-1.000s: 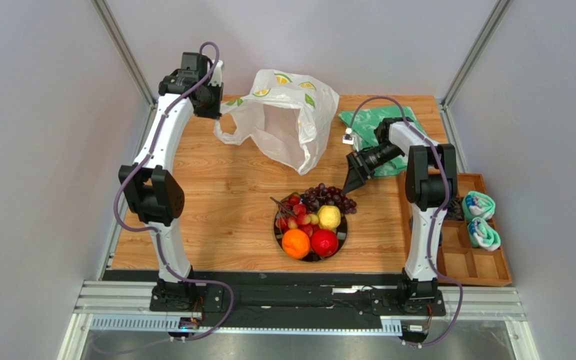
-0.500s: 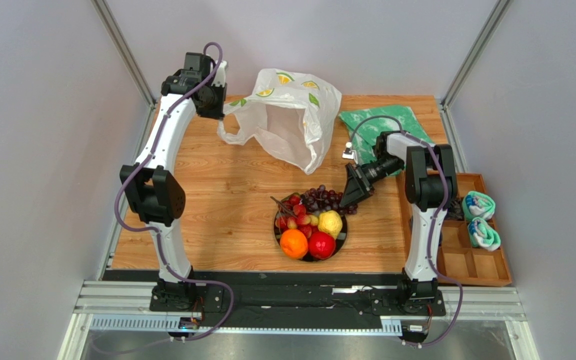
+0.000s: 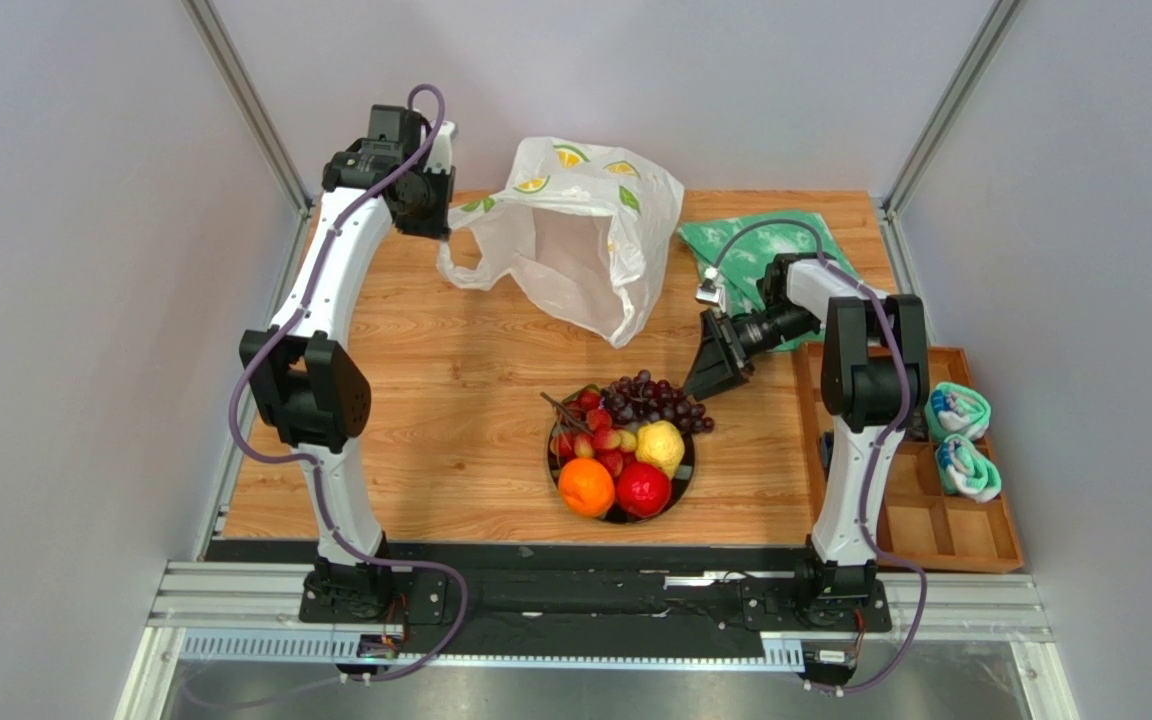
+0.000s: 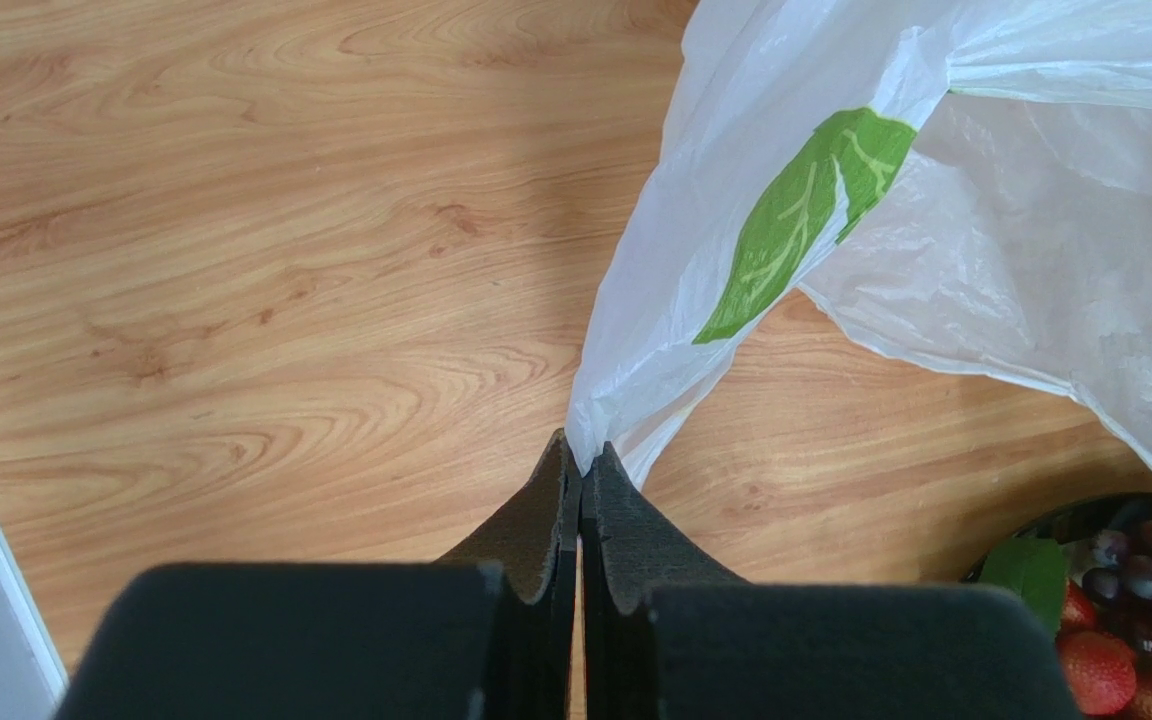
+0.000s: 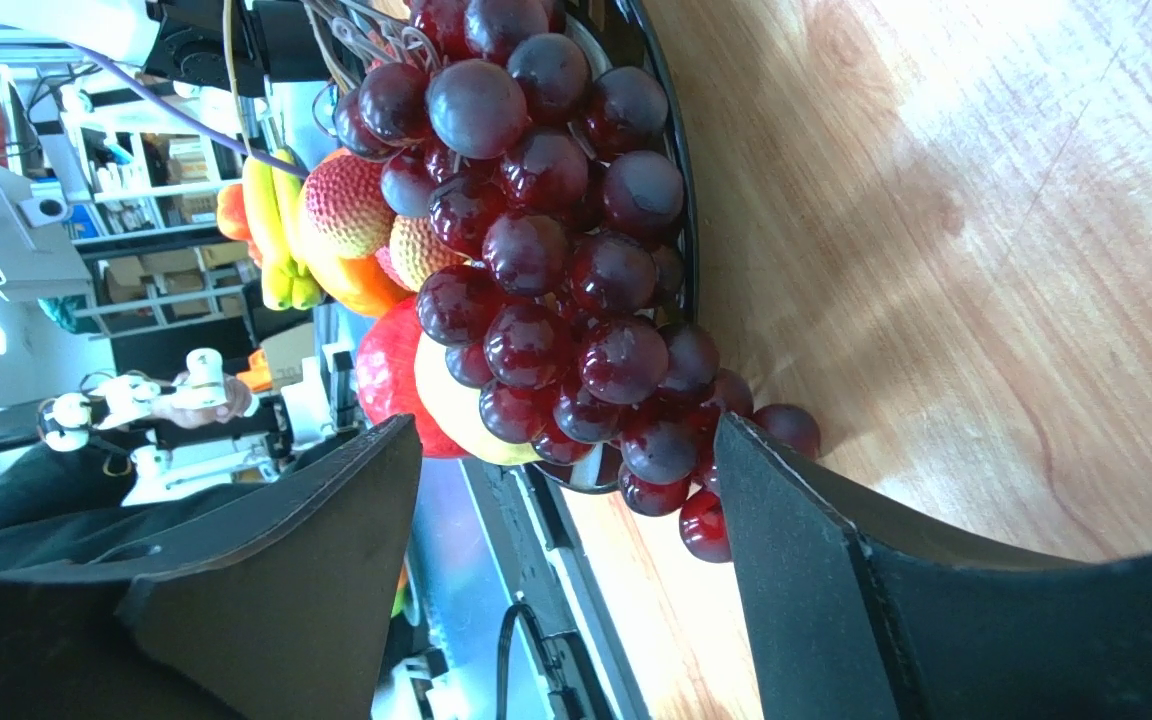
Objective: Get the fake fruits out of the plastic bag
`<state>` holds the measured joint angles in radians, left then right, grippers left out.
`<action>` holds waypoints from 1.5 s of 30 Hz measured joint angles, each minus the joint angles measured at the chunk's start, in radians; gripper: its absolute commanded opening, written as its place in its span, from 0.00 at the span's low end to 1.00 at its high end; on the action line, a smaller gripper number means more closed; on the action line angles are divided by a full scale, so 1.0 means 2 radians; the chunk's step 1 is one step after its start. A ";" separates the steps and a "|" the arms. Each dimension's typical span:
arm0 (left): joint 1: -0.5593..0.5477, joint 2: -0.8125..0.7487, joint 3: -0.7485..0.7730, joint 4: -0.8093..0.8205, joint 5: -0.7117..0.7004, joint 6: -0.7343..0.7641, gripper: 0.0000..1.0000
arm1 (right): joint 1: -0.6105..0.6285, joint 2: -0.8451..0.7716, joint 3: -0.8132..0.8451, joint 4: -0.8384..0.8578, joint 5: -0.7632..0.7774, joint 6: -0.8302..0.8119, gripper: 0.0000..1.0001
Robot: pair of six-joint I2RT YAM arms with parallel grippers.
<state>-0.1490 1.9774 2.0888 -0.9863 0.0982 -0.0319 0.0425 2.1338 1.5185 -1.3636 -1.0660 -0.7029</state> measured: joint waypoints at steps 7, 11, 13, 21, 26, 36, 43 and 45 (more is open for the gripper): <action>0.000 0.003 0.000 0.000 0.007 0.000 0.00 | 0.001 0.000 0.010 -0.001 0.004 0.013 0.95; 0.000 0.003 0.000 0.000 0.010 0.000 0.00 | 0.000 -0.012 0.057 0.002 0.026 0.007 1.00; 0.000 0.003 0.000 0.000 0.013 0.000 0.00 | -0.002 -0.053 0.066 0.014 0.043 0.002 1.00; 0.000 0.003 0.000 -0.005 0.025 0.000 0.00 | -0.007 -0.379 -0.115 0.143 0.113 -0.050 0.82; 0.000 0.003 0.000 -0.008 0.025 0.004 0.00 | 0.031 -0.383 -0.196 0.190 0.187 -0.136 0.73; 0.000 0.003 -0.011 -0.009 0.018 0.007 0.00 | 0.041 -0.351 -0.273 0.265 0.233 -0.226 0.71; 0.000 -0.001 -0.029 -0.010 0.010 0.019 0.00 | 0.086 -0.288 -0.270 0.279 0.241 -0.252 0.63; 0.000 -0.002 -0.031 -0.011 0.009 0.020 0.00 | 0.096 -0.271 -0.268 0.279 0.243 -0.253 0.54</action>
<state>-0.1490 1.9743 2.0270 -1.0092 0.1154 0.0074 0.2352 1.5913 0.9833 -0.8047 -0.5797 -1.2098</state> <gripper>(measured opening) 0.007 0.639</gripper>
